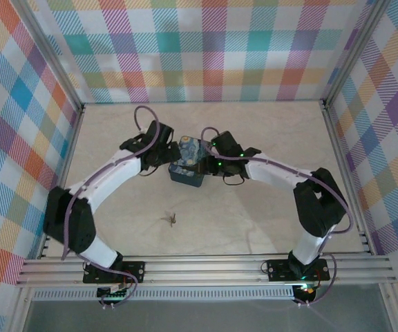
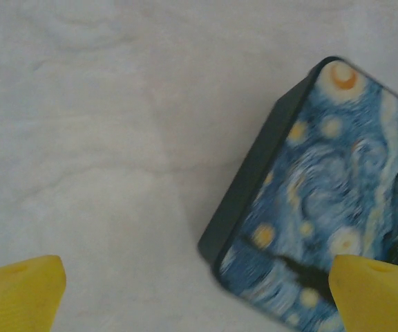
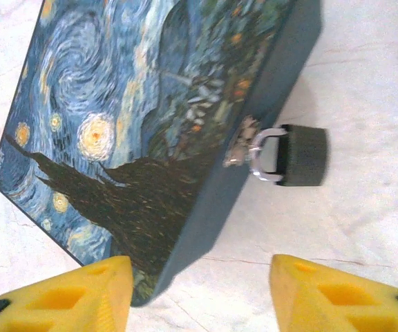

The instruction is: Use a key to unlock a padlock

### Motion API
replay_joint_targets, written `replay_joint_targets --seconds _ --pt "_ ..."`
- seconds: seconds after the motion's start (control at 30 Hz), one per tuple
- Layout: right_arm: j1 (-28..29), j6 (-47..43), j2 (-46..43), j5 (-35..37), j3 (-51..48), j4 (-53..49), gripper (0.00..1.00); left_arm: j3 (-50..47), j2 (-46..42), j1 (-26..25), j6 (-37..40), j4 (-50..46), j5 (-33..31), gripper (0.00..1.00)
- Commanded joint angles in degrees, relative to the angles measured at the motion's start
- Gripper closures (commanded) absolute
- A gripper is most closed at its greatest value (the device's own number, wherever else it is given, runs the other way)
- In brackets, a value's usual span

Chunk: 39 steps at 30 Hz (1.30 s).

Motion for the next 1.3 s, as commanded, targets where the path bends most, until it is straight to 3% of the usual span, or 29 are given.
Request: replay_joint_targets --seconds 0.0,0.33,0.57,0.7,0.8,1.03,1.17,1.27 --pt "-2.5 -2.2 -2.0 2.0 -0.4 -3.3 0.41 4.9 4.6 1.3 5.5 1.7 3.8 0.02" --pt "-4.3 -3.0 -4.2 1.7 -8.8 0.1 0.35 8.3 17.1 3.5 5.7 6.7 15.0 0.05" --pt "-4.3 -3.4 -4.5 1.6 -9.0 -0.3 0.35 -4.9 11.4 2.0 4.6 9.6 14.4 0.08" --pt "-3.7 -3.3 -4.8 -2.7 -8.6 0.2 0.38 -13.4 5.6 2.0 4.3 10.7 13.2 0.09" --pt "-0.5 -2.7 -5.2 -5.6 -9.8 2.1 0.39 -15.6 2.5 2.4 4.9 10.8 12.8 0.07" --pt "9.4 -1.9 -10.3 -4.9 -13.9 3.0 0.47 -8.8 -6.7 3.2 5.9 2.5 12.8 0.03" --pt "17.6 -3.3 -12.2 -4.0 -16.5 3.6 0.52 -7.7 -11.2 5.9 1.6 -3.5 10.9 0.00" --pt "23.4 -2.5 -9.0 -2.8 -15.6 4.2 0.54 -12.3 -13.4 9.7 -2.6 -4.5 12.1 0.01"
